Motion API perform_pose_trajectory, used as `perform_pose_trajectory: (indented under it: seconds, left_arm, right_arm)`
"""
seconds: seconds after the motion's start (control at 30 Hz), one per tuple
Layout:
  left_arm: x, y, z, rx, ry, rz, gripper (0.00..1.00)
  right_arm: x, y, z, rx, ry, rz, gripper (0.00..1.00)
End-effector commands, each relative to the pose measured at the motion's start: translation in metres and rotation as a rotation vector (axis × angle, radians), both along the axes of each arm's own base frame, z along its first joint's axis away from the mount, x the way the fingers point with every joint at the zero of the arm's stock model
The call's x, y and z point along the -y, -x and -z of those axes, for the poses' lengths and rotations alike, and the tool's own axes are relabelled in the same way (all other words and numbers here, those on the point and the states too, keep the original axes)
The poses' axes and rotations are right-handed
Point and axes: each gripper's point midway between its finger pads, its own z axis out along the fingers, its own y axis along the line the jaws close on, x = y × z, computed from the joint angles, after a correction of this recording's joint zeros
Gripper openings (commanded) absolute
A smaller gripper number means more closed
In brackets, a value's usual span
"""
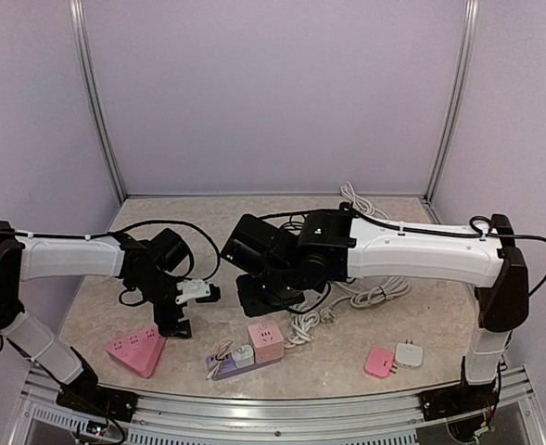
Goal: Insert the plug
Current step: Insert the plug into the socket, then press the plug into the socket.
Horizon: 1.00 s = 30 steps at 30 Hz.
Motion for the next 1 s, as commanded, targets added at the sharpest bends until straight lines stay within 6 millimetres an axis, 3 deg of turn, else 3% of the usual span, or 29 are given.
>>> perform_pose_trajectory:
  seconds: [0.0, 0.33, 0.43, 0.57, 0.63, 0.7, 0.77, 0.87, 0.97]
  left_arm:
    - [-0.004, -0.008, -0.005, -0.013, 0.005, -0.037, 0.92]
    - [-0.013, -0.015, -0.003, -0.031, 0.005, -0.086, 0.92]
    - [-0.014, -0.014, -0.002, -0.033, 0.003, -0.085, 0.92]
    - [-0.014, -0.014, 0.000, -0.040, 0.000, -0.086, 0.92]
    - [-0.014, -0.015, 0.002, -0.044, -0.001, -0.088, 0.92]
    - [-0.015, -0.015, 0.003, -0.047, -0.006, -0.091, 0.92]
    - [-0.015, -0.015, 0.005, -0.053, -0.010, -0.092, 0.92]
    - [-0.016, -0.014, 0.006, -0.058, -0.014, -0.091, 0.92]
    - [-0.016, -0.015, 0.004, -0.057, -0.013, -0.091, 0.92]
  right_arm:
    - [0.000, 0.019, 0.017, -0.052, -0.009, -0.068, 0.00]
    - [0.002, 0.022, 0.027, -0.063, 0.069, -0.084, 0.00]
    - [0.013, 0.030, 0.061, -0.121, 0.099, -0.061, 0.00]
    - [0.043, 0.051, 0.124, -0.242, 0.165, -0.011, 0.00]
    - [0.046, 0.059, 0.141, -0.283, 0.156, -0.011, 0.00]
    - [0.047, 0.059, 0.140, -0.279, 0.177, -0.011, 0.00]
    - [0.046, 0.052, 0.125, -0.236, 0.198, -0.008, 0.00]
    - [0.037, 0.042, 0.095, -0.174, 0.190, -0.032, 0.00]
    - [0.016, 0.034, 0.055, -0.094, 0.140, -0.096, 0.00]
